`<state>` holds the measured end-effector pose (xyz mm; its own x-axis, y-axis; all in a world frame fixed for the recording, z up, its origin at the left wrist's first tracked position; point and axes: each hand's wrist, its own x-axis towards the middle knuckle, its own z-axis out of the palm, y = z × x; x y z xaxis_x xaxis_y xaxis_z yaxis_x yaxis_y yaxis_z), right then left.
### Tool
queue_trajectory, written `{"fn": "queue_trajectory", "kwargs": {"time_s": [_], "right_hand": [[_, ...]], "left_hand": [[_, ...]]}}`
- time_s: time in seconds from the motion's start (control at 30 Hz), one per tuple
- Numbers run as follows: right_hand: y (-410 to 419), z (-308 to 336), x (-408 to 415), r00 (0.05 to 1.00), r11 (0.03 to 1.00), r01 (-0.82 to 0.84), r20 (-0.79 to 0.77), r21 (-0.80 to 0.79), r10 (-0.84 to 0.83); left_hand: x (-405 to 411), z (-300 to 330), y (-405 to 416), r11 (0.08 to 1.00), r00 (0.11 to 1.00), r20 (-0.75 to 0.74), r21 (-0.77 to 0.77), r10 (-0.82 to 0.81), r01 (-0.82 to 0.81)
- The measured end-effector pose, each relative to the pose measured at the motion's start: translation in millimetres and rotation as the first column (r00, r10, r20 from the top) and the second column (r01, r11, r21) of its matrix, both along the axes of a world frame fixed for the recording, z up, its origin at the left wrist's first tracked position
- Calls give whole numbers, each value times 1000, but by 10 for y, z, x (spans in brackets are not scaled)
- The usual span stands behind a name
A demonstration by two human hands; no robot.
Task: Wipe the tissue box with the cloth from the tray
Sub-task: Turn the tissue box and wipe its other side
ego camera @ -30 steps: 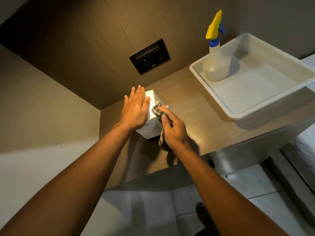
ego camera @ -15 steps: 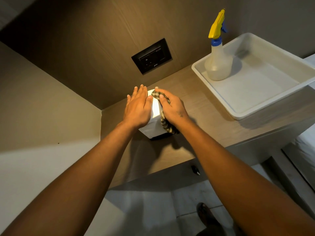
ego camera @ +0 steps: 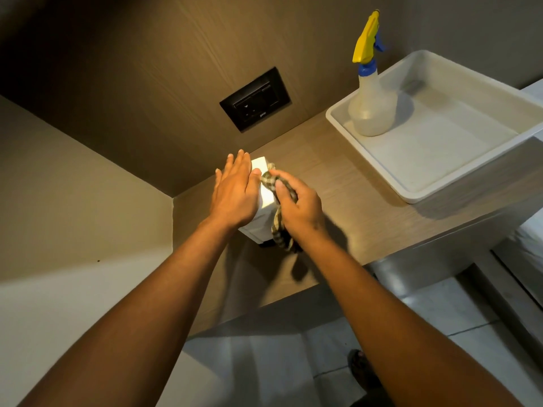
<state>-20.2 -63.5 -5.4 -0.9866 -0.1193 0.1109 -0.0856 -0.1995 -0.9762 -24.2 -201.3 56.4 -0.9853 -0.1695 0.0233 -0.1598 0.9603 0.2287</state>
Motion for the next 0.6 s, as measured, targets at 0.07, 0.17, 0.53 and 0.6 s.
{"fn": "queue_trajectory", "kwargs": {"time_s": [0.07, 0.17, 0.53, 0.6], "right_hand": [[-50, 50, -275, 996, 998, -49, 81, 41, 46], [-95, 9, -573, 975, 993, -107, 198, 41, 96], [-106, -173, -162, 936, 990, 137, 324, 30, -139], [-115, -74, -101, 942, 986, 166, 292, 17, -164]], "left_hand": [[-4, 0, -1, 1000, 1000, 5, 0, 2, -2], [-18, -8, -7, 1000, 1000, 10, -6, 14, -13], [-18, -17, 10, 1000, 1000, 14, -26, 2, -2], [-16, -1, 23, 1000, 1000, 22, -28, -4, 5]]}}
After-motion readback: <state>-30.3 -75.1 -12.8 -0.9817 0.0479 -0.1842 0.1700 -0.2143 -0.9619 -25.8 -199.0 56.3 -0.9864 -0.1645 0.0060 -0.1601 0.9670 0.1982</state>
